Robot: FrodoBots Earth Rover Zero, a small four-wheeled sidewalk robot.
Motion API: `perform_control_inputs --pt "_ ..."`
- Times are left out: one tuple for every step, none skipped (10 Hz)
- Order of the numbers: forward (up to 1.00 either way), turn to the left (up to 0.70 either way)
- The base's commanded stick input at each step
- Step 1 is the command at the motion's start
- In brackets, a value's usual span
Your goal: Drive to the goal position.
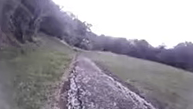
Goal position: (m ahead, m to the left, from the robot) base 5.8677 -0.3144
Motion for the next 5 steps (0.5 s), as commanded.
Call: perform_control_inputs --pt "0.70 0.00" --pt "0.70 0.00" --pt "0.70 0.00" --pt "0.70 0.00" --pt "0.70 0.00"
